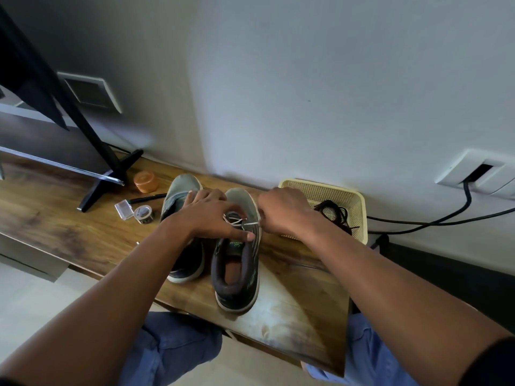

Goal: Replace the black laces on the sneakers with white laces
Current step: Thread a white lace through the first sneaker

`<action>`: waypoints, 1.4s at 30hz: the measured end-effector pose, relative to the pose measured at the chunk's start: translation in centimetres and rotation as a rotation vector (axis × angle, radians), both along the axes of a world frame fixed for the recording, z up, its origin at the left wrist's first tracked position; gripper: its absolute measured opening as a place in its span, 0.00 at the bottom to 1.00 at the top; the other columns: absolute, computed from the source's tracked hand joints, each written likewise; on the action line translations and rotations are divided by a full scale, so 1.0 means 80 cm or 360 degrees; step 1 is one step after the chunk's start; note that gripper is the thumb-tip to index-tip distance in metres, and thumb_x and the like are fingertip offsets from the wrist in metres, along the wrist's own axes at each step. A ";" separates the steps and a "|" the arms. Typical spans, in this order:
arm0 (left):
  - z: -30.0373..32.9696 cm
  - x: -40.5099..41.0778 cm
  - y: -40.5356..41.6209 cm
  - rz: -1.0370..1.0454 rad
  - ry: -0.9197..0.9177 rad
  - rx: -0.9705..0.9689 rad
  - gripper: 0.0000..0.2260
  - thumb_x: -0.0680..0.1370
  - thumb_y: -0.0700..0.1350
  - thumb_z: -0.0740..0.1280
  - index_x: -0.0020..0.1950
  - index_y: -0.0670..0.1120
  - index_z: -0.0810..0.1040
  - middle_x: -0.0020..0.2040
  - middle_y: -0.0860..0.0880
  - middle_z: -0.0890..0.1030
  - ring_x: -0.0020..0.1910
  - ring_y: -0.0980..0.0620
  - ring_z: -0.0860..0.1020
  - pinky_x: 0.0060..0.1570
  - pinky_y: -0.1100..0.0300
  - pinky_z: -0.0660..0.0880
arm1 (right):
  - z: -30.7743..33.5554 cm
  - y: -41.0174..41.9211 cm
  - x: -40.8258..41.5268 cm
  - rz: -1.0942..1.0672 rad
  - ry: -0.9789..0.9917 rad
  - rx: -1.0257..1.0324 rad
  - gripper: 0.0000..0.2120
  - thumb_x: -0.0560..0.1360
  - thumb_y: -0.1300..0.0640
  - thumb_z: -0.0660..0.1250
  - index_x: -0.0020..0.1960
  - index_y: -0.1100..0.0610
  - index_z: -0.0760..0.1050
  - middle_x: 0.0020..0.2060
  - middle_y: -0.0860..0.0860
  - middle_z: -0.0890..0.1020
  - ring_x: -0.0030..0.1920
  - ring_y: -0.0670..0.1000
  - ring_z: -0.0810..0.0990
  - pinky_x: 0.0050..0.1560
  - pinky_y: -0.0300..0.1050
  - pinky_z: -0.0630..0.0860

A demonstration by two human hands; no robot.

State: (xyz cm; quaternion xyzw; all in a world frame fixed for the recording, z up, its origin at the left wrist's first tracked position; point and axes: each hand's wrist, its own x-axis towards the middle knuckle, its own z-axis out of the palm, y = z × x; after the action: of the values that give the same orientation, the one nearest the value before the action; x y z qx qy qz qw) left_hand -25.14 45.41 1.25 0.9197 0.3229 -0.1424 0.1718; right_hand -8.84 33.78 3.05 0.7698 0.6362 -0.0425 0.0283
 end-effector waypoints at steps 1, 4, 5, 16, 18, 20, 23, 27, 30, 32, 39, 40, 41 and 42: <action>-0.001 0.000 0.000 -0.0001 0.0005 -0.0003 0.41 0.56 0.86 0.59 0.66 0.73 0.73 0.78 0.53 0.65 0.80 0.44 0.55 0.78 0.37 0.46 | 0.004 0.000 0.002 -0.0059 0.0095 0.0023 0.07 0.73 0.49 0.69 0.42 0.53 0.76 0.38 0.51 0.82 0.45 0.57 0.84 0.39 0.48 0.73; -0.001 0.002 0.000 -0.0002 0.0027 0.0004 0.42 0.56 0.87 0.58 0.66 0.73 0.73 0.79 0.52 0.64 0.80 0.42 0.55 0.78 0.36 0.45 | 0.022 0.006 0.013 -0.0287 0.0830 0.0336 0.08 0.71 0.53 0.72 0.38 0.57 0.82 0.35 0.50 0.86 0.42 0.53 0.86 0.44 0.49 0.81; -0.001 0.003 0.000 -0.0002 0.0030 0.0008 0.42 0.56 0.87 0.58 0.67 0.73 0.73 0.79 0.52 0.65 0.80 0.42 0.55 0.78 0.36 0.45 | 0.029 0.008 0.016 -0.0338 0.1110 0.0500 0.09 0.71 0.55 0.73 0.36 0.58 0.82 0.34 0.50 0.86 0.42 0.52 0.86 0.45 0.49 0.82; 0.007 0.004 0.001 -0.0042 0.0025 0.0013 0.39 0.59 0.86 0.58 0.66 0.71 0.75 0.76 0.52 0.69 0.78 0.43 0.60 0.78 0.39 0.52 | 0.028 0.009 0.024 -0.0568 0.1683 0.0896 0.13 0.79 0.58 0.67 0.39 0.63 0.80 0.27 0.51 0.76 0.26 0.47 0.72 0.35 0.43 0.73; 0.011 -0.002 0.004 0.0019 -0.0163 0.0011 0.33 0.66 0.81 0.60 0.64 0.66 0.80 0.70 0.51 0.76 0.73 0.44 0.70 0.75 0.41 0.61 | 0.025 0.008 0.029 -0.0539 0.0946 0.0699 0.11 0.80 0.56 0.61 0.49 0.61 0.79 0.39 0.52 0.83 0.41 0.55 0.80 0.44 0.50 0.75; 0.017 -0.013 0.010 0.0237 -0.0488 -0.0015 0.20 0.73 0.69 0.66 0.57 0.60 0.84 0.58 0.55 0.83 0.62 0.48 0.78 0.64 0.49 0.74 | 0.023 0.006 0.029 -0.0510 0.0699 0.0512 0.07 0.80 0.60 0.57 0.52 0.62 0.73 0.44 0.57 0.80 0.46 0.62 0.76 0.41 0.52 0.69; 0.028 -0.020 0.009 0.0479 -0.0588 0.0177 0.03 0.75 0.52 0.71 0.44 0.56 0.85 0.40 0.60 0.79 0.47 0.52 0.80 0.40 0.60 0.71 | 0.021 0.006 0.027 -0.0496 0.0674 0.0363 0.07 0.77 0.68 0.57 0.53 0.63 0.70 0.44 0.58 0.75 0.46 0.64 0.74 0.39 0.52 0.68; 0.035 -0.009 -0.013 0.0499 -0.0266 0.0176 0.15 0.73 0.58 0.74 0.33 0.49 0.82 0.34 0.52 0.81 0.39 0.51 0.80 0.37 0.58 0.74 | 0.015 0.007 0.020 -0.0379 0.0829 0.0348 0.13 0.78 0.68 0.60 0.62 0.62 0.70 0.51 0.61 0.81 0.51 0.62 0.80 0.52 0.60 0.79; 0.038 -0.005 -0.031 0.0424 -0.0075 0.0042 0.18 0.73 0.62 0.75 0.38 0.47 0.86 0.32 0.50 0.85 0.37 0.53 0.84 0.47 0.55 0.82 | 0.008 0.013 0.009 -0.0319 0.1018 0.0389 0.06 0.78 0.67 0.66 0.52 0.60 0.79 0.46 0.56 0.84 0.48 0.56 0.83 0.49 0.53 0.81; 0.037 0.000 -0.041 0.0408 -0.0032 0.0060 0.16 0.72 0.59 0.76 0.40 0.46 0.86 0.29 0.51 0.84 0.37 0.54 0.85 0.49 0.56 0.82 | 0.004 0.016 0.002 -0.0289 0.1086 0.0382 0.04 0.76 0.64 0.73 0.48 0.56 0.85 0.42 0.49 0.85 0.42 0.45 0.82 0.42 0.36 0.77; 0.027 -0.016 -0.018 0.0895 -0.0306 -0.0572 0.04 0.76 0.37 0.75 0.43 0.37 0.84 0.36 0.38 0.86 0.35 0.43 0.87 0.43 0.52 0.86 | -0.016 0.012 -0.032 -0.0324 0.1075 0.0322 0.03 0.71 0.59 0.77 0.40 0.53 0.86 0.39 0.49 0.87 0.42 0.49 0.84 0.46 0.45 0.80; 0.026 -0.019 -0.015 0.0982 -0.0369 -0.0677 0.03 0.77 0.34 0.74 0.44 0.35 0.84 0.39 0.35 0.86 0.35 0.41 0.87 0.41 0.50 0.86 | -0.019 0.011 -0.036 -0.0320 0.1072 0.0354 0.03 0.71 0.60 0.76 0.40 0.54 0.86 0.38 0.50 0.86 0.42 0.49 0.84 0.45 0.45 0.79; 0.024 -0.022 -0.014 0.1039 -0.0413 -0.0744 0.02 0.77 0.33 0.74 0.45 0.34 0.84 0.41 0.34 0.86 0.35 0.41 0.86 0.39 0.50 0.86 | -0.021 0.009 -0.040 -0.0302 0.1064 0.0384 0.03 0.70 0.61 0.75 0.40 0.55 0.86 0.37 0.50 0.86 0.42 0.50 0.84 0.44 0.45 0.78; 0.023 -0.023 -0.013 0.1073 -0.0435 -0.0779 0.03 0.77 0.31 0.73 0.44 0.34 0.84 0.41 0.34 0.85 0.35 0.42 0.86 0.35 0.51 0.86 | -0.022 0.008 -0.044 -0.0279 0.1055 0.0406 0.03 0.70 0.62 0.75 0.40 0.56 0.86 0.37 0.51 0.86 0.42 0.51 0.84 0.44 0.46 0.78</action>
State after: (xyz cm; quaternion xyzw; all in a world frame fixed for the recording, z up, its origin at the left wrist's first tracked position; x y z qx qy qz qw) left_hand -27.01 44.36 3.05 0.7054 0.5362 -0.0277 0.4628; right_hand -12.37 34.46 1.28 0.7632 0.5426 -0.2122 -0.2793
